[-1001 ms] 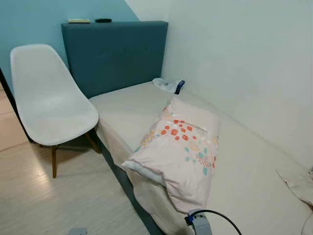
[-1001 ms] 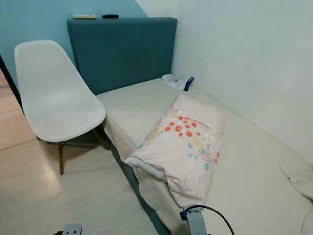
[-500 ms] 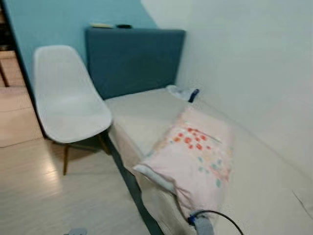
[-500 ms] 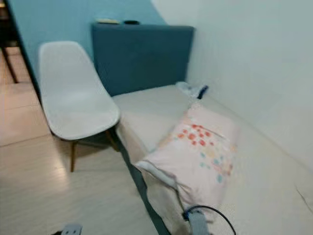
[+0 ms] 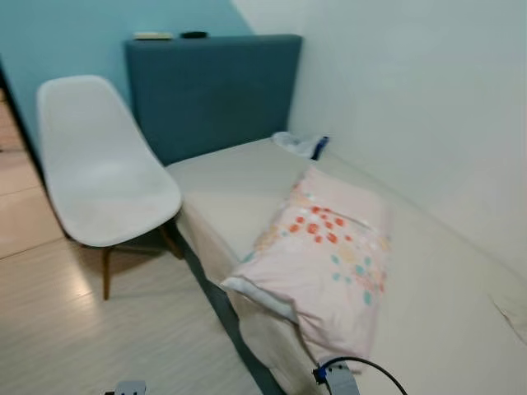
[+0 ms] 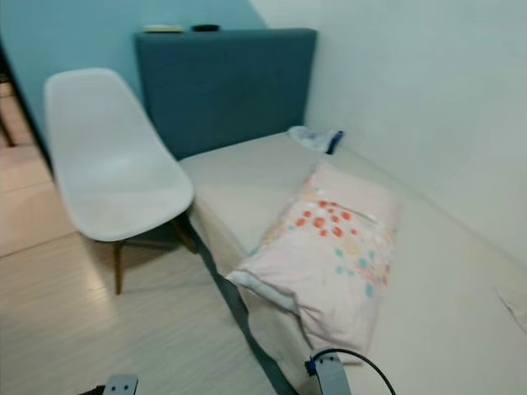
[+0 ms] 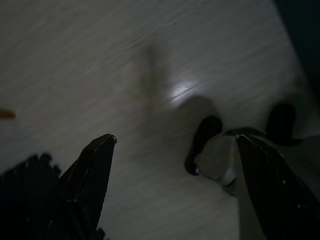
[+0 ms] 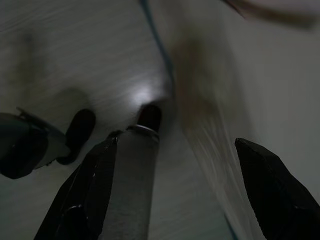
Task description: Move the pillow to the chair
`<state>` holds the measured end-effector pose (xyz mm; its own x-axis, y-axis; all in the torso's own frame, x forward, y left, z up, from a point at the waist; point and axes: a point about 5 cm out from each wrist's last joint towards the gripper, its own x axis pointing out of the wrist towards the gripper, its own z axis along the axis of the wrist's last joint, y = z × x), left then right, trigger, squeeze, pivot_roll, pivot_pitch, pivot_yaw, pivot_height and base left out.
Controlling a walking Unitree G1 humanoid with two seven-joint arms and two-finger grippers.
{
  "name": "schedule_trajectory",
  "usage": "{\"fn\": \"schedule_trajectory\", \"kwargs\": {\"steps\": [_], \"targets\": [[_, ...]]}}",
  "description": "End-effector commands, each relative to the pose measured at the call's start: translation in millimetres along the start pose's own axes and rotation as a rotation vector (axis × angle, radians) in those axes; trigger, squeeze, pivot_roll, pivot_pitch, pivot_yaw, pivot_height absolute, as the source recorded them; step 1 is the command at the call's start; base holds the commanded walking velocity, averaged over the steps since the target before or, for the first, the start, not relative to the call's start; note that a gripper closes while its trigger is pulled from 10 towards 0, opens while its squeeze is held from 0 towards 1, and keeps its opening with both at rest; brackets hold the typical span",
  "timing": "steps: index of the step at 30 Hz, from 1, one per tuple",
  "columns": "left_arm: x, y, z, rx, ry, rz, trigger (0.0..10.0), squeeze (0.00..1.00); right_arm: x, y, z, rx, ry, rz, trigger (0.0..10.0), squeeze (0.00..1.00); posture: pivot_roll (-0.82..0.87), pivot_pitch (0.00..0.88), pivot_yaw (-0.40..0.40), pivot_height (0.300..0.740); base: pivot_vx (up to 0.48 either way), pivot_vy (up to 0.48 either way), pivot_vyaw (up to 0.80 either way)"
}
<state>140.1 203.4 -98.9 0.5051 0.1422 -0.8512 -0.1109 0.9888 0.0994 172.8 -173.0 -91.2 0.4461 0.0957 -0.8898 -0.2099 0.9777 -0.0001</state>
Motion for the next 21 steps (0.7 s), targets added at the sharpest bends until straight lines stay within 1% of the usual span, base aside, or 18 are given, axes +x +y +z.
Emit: {"fn": "schedule_trajectory", "kwargs": {"steps": [1,3,5,9,21], "targets": [[-0.4,-3.3,-3.2,0.020,0.016,-0.017,10.0,0.00,-1.4,-7.4,-2.5,0.024,0.007,-0.021,10.0,0.00,0.15,0.000,-0.103,0.740,0.000,0.000,-0.79],[-0.2,-3.2,-2.5,0.026,0.014,-0.019,10.0,0.00,-1.6,-8.2,-2.4,0.027,0.003,-0.028,10.0,0.00,0.15,0.000,-0.102,0.740,0.262,0.000,-0.79],[0.0,-3.3,-1.5,0.029,0.012,-0.020,10.0,0.00,-1.4,-7.3,-1.9,0.052,-0.008,-0.026,10.0,0.00,0.15,0.000,-0.101,0.740,0.270,0.000,-0.78],[0.1,-4.1,-1.1,0.033,0.011,-0.025,10.0,0.00,-0.8,-4.3,-0.3,0.014,-0.010,-0.014,10.0,0.00,0.15,0.000,-0.101,0.740,0.276,0.000,0.00],[-0.8,-3.7,-5.2,0.031,0.021,-0.024,10.0,0.00,-0.7,-3.5,-0.6,-0.006,0.000,-0.007,10.0,0.00,0.16,0.000,-0.105,0.740,0.297,0.000,0.00]]}}
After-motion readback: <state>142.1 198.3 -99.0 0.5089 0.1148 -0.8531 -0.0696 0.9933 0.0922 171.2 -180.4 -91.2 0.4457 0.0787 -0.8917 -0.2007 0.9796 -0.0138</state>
